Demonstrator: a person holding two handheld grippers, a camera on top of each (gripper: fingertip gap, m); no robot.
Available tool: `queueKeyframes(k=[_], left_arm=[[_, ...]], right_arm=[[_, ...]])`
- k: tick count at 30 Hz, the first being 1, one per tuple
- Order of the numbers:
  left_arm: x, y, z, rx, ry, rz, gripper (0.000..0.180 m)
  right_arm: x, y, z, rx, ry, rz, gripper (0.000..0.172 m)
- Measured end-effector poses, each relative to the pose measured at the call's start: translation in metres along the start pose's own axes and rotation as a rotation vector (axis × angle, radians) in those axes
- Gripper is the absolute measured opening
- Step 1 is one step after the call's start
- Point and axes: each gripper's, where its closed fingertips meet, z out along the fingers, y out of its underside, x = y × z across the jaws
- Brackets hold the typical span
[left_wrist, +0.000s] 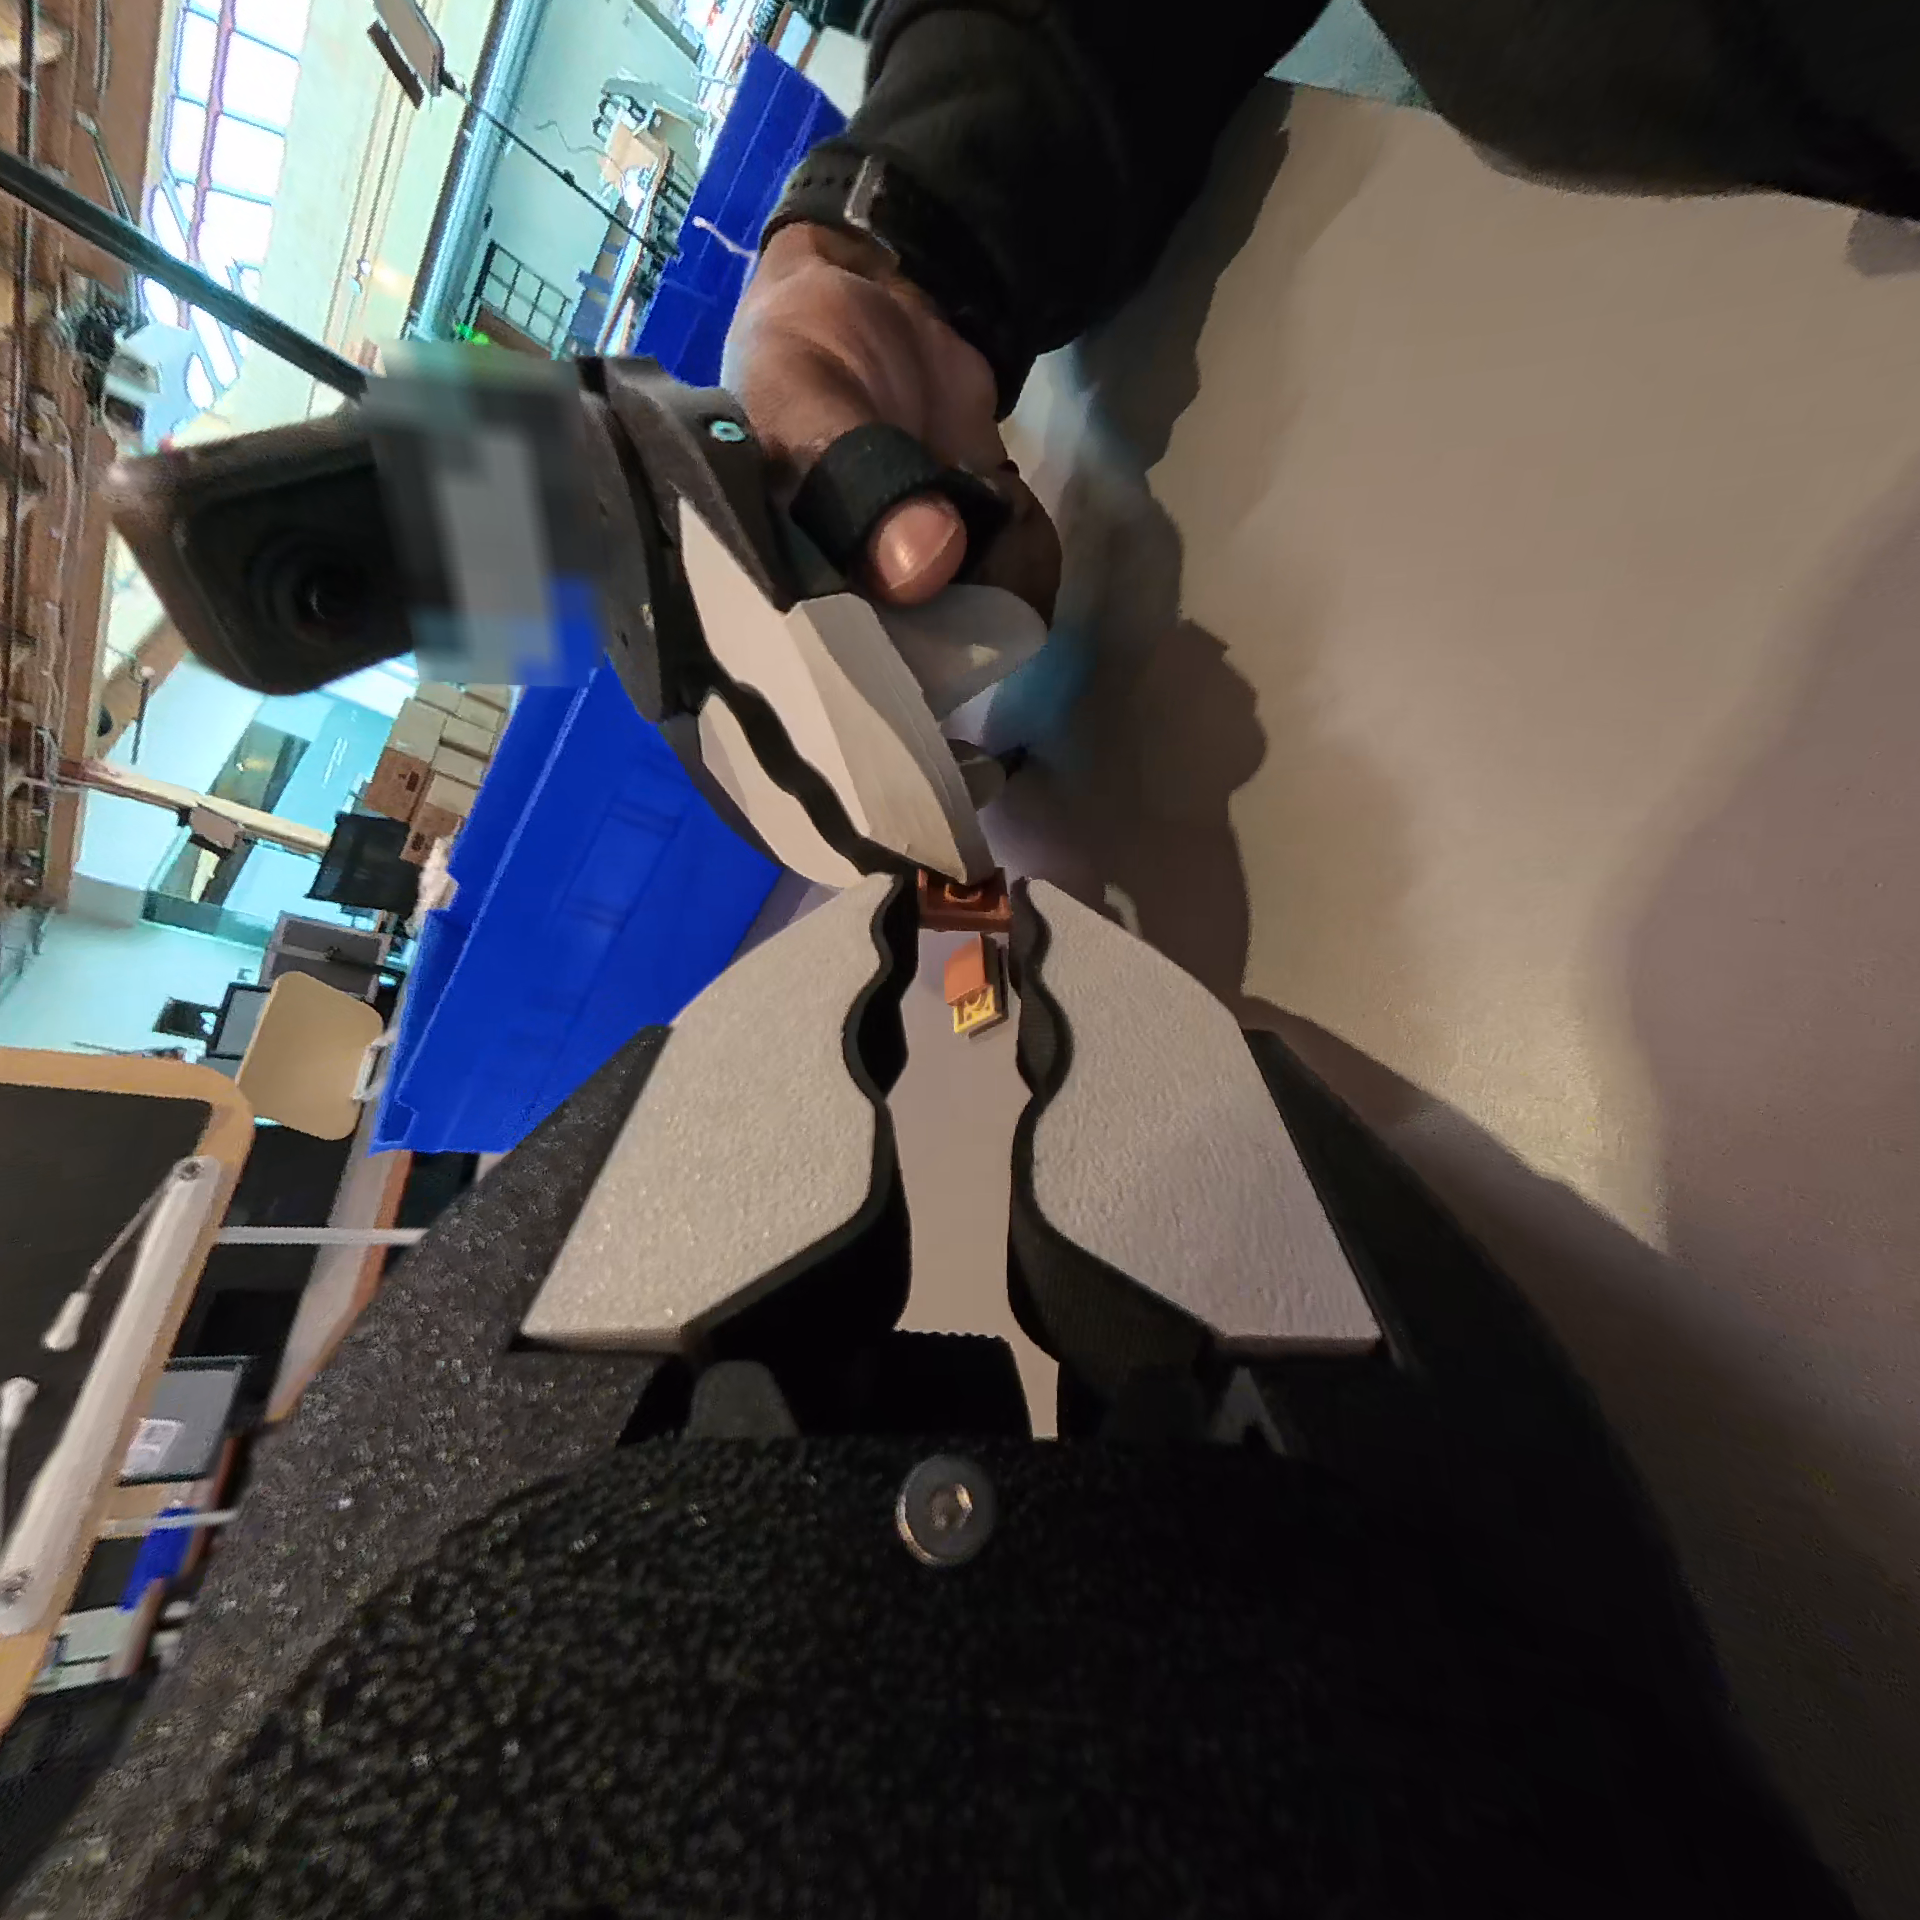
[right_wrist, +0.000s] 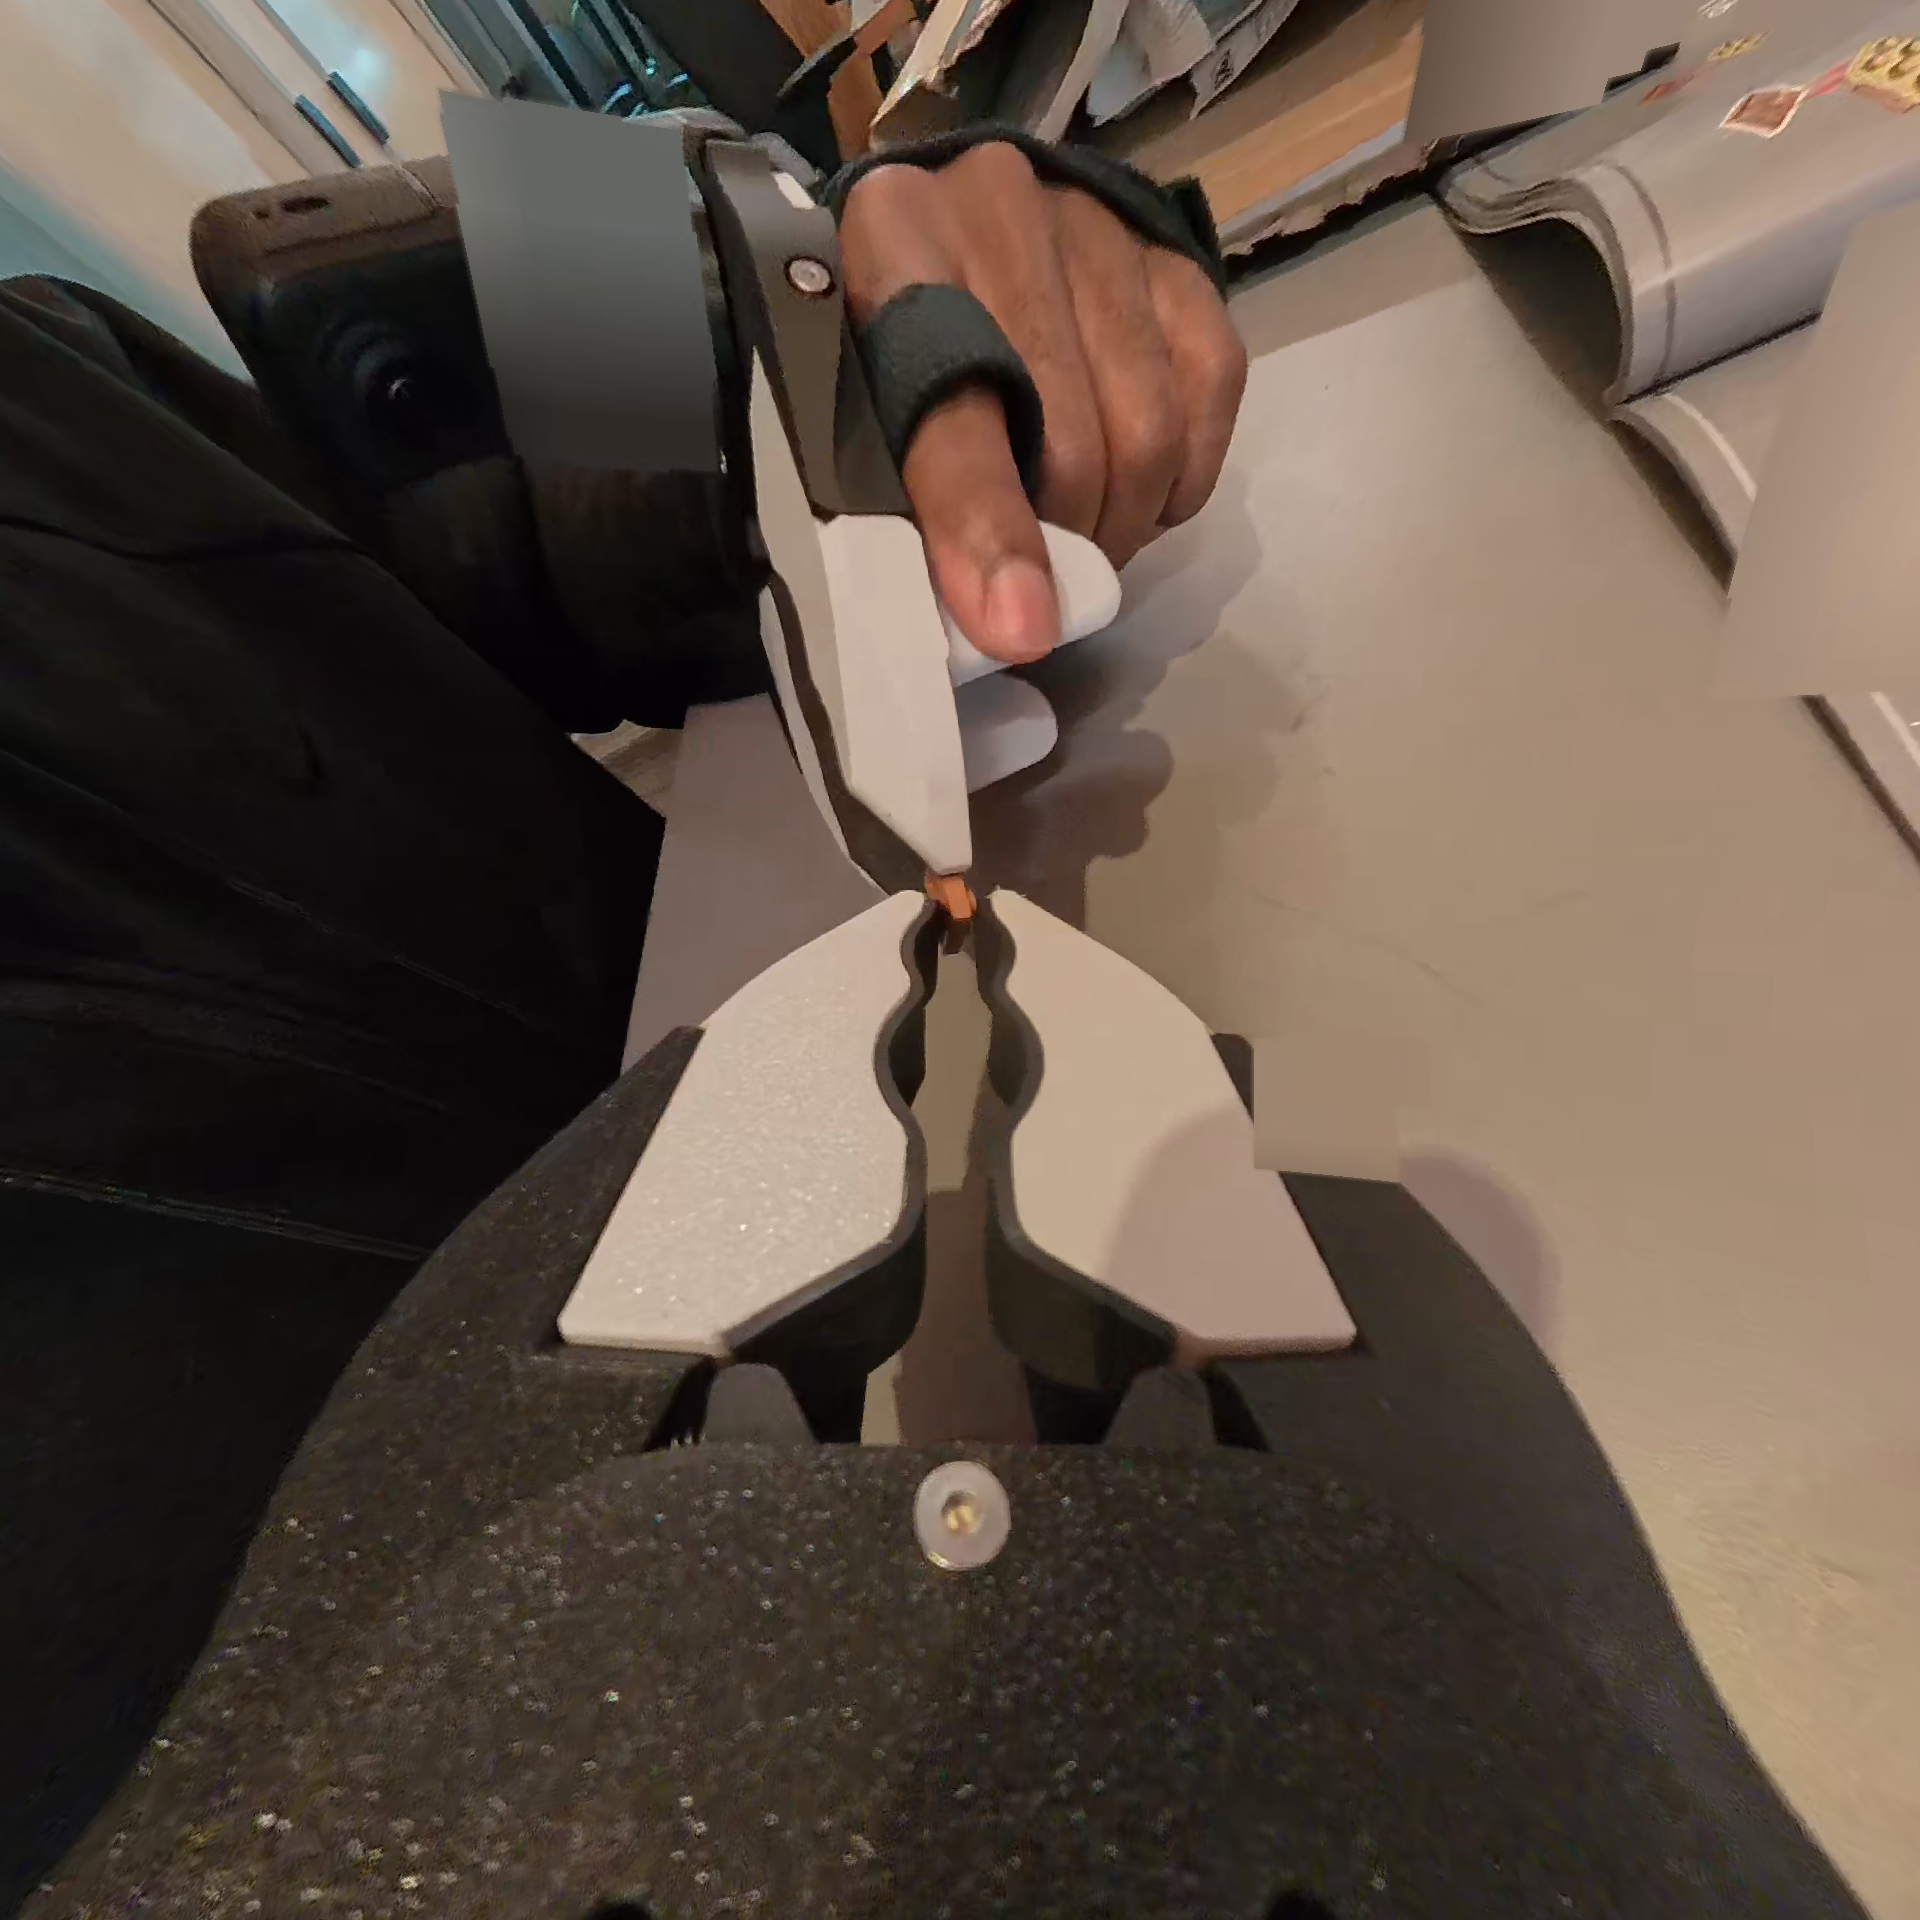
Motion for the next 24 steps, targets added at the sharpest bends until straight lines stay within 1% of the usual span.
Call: queueKeyframes(k=[1, 2, 3, 5, 8, 11, 15, 18, 21, 24], left_arm=[[-0.002, 0.001, 0.000, 0.000, -0.002, -0.029, 0.017], [-0.003, 0.001, 0.000, 0.007, -0.002, -0.062, 0.017], [-0.006, 0.002, -0.001, 0.013, -0.010, -0.098, 0.017], [-0.013, 0.007, -0.002, 0.005, -0.026, -0.173, 0.017], [-0.022, 0.018, -0.005, -0.021, -0.046, -0.288, 0.017], [-0.026, 0.026, -0.006, -0.030, -0.037, -0.405, 0.017], [-0.025, 0.030, -0.007, -0.016, 0.000, -0.528, 0.017], [-0.025, 0.032, -0.007, -0.005, 0.016, -0.592, 0.017], [-0.023, 0.034, -0.006, -0.003, 0.034, -0.636, 0.017], [-0.020, 0.034, -0.004, -0.009, 0.049, -0.629, 0.017]], right_arm=[[0.002, -0.001, -0.001, 0.003, 0.024, -0.012, 0.009], [0.006, -0.003, -0.002, 0.000, 0.064, -0.032, 0.017], [0.011, -0.003, -0.004, -0.008, 0.116, -0.058, 0.025], [0.023, -0.005, -0.009, -0.031, 0.254, -0.127, 0.034], [0.041, -0.001, -0.016, -0.098, 0.445, -0.211, 0.035], [0.058, 0.011, -0.019, -0.181, 0.572, -0.230, 0.034], [0.071, 0.025, -0.021, -0.265, 0.639, -0.216, 0.034], [0.074, 0.032, -0.022, -0.308, 0.653, -0.216, 0.032], [0.074, 0.036, -0.020, -0.323, 0.632, -0.205, 0.027], [0.073, 0.037, -0.019, -0.322, 0.615, -0.198, 0.024]])
